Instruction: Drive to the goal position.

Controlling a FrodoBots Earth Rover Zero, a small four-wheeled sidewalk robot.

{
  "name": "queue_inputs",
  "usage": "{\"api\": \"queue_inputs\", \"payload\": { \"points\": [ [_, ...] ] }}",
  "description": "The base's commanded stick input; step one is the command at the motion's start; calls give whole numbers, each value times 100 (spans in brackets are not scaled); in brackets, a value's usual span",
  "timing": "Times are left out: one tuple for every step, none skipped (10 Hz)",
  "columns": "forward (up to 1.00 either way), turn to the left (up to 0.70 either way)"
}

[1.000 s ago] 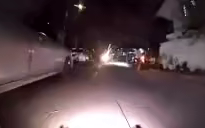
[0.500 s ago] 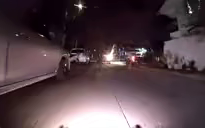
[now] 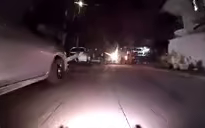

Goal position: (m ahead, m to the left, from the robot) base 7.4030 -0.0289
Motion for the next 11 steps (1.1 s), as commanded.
{"api": "queue_inputs", "payload": {
  "points": [
    [85, 0],
    [85, 0],
    [85, 0],
    [85, 0],
    [85, 0],
    [85, 0],
    [85, 0],
    [85, 0],
    [85, 0],
    [85, 0],
    [85, 0]
  ]
}}
